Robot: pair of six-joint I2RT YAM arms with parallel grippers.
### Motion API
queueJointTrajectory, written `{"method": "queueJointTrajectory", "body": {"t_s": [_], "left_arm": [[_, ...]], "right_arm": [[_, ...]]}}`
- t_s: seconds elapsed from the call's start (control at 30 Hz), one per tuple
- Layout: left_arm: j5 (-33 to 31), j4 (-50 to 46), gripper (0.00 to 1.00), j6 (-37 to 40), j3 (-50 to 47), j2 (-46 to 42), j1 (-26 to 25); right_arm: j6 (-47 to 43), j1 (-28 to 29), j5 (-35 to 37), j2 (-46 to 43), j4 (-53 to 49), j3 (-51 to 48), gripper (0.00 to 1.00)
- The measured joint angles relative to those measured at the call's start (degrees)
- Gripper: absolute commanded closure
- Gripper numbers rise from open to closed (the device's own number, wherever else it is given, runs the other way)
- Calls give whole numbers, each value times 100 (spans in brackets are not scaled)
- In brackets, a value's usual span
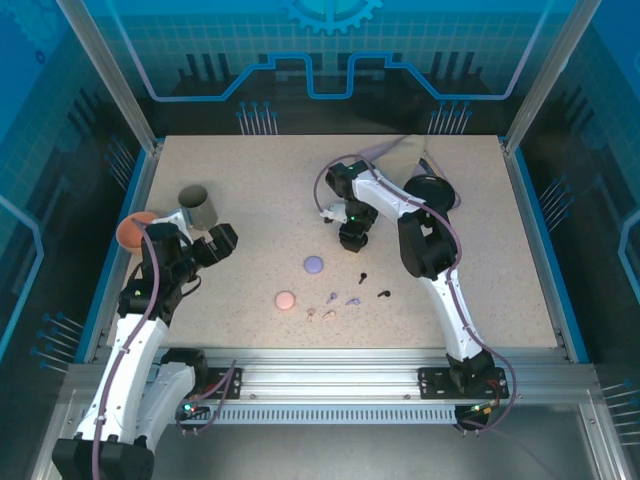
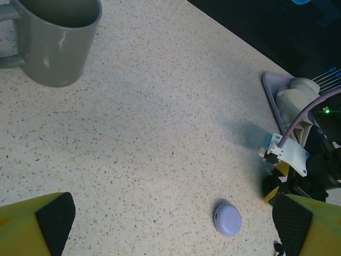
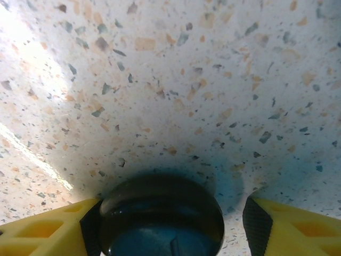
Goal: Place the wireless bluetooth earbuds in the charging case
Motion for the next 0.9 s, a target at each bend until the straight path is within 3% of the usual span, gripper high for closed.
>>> {"method": "queueJointTrajectory", "body": {"t_s": [0.53,0.9], "left_arm": [[-28,-90,1,-4,68,0,0],[586,-83,1,-24,85,221,0]], "right_arm": [[101,37,-61,-293,328,-476,42],[33,33,-168,-944,778,-1158,47]]}}
